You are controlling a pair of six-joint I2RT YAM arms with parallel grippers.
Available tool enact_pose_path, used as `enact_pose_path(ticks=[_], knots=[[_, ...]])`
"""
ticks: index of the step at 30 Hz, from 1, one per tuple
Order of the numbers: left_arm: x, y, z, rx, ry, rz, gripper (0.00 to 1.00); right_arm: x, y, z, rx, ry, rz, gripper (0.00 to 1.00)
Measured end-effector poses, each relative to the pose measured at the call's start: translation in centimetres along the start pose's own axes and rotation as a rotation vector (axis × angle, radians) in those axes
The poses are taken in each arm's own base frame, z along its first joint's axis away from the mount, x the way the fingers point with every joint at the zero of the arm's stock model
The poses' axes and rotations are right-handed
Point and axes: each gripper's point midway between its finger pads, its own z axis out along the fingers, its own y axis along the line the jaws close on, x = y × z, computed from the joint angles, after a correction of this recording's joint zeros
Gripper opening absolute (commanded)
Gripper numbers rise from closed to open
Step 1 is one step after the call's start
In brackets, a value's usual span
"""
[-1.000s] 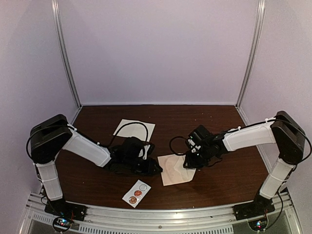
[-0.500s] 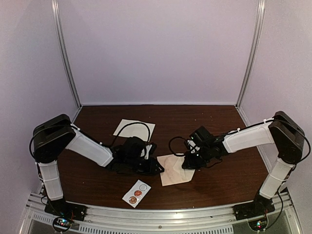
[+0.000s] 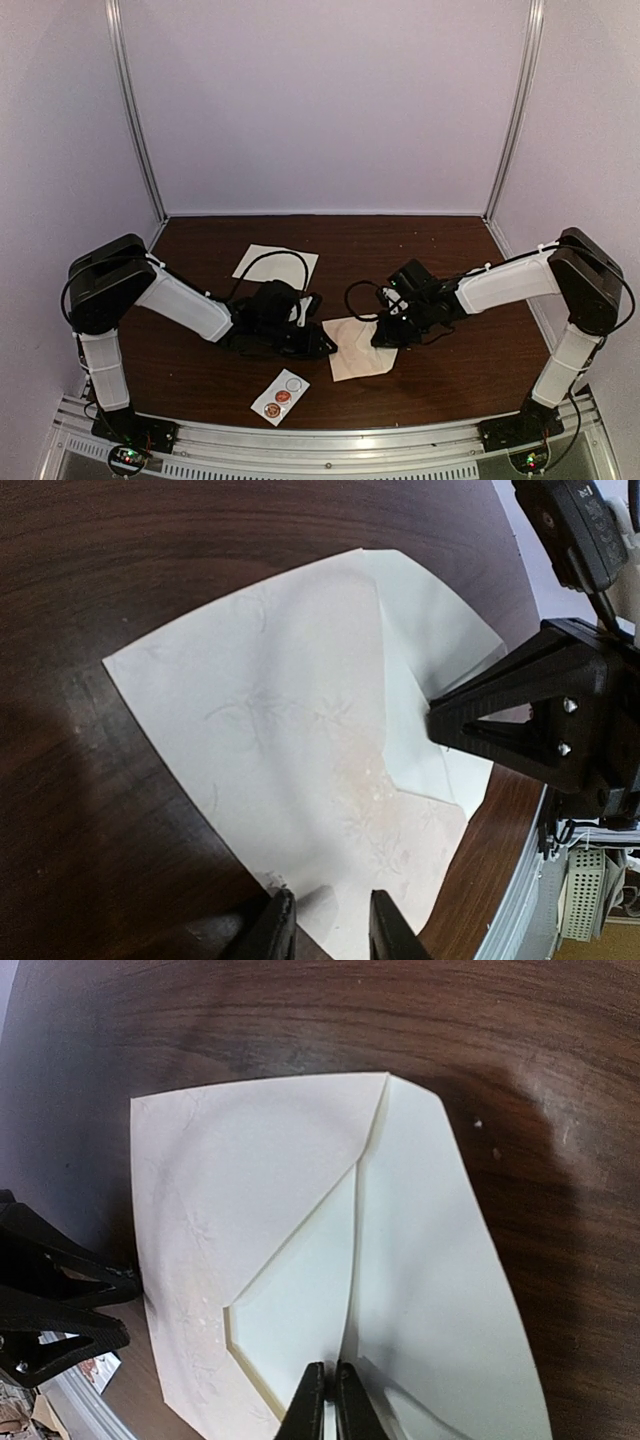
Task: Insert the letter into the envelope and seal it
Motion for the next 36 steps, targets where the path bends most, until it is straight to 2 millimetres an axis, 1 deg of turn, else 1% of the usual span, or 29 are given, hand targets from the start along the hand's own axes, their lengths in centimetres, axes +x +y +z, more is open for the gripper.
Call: enact_pose_path(ticks=[11,17,22,25,31,36], knots=[[0.0,0.0,0.0,0.001,0.001,0.000,0.26,0.2,1.1,0.6,-0.044,0.009,0.003,0.03],[0.0,0.0,0.0,-0.001,-0.002,0.000,0.27,0.2,1.2,0.7,-0.042,0.012,-0.001,0.03],[-0.2,0.4,-0.4,-0.035,-0.013,-0.001,0.29,0.2,1.1,0.4,-0.013,0.014,-0.003,0.16],[-0.2,0.6,-0.7,-0.063,-0.016,0.001,0.30,-0.1,0.9,0.2,0.013,0.009,-0.006,0.19],[-0.2,0.8,-0.9,-0.083,-0.021,0.006,0.30,-0.1,0.2,-0.3,0.054,0.004,-0.007,0.17],[-0.2,0.8,-0.9,-0.082,-0.020,0.009,0.30,-0.1,0.1,-0.3,0.059,0.004,-0.013,0.08]])
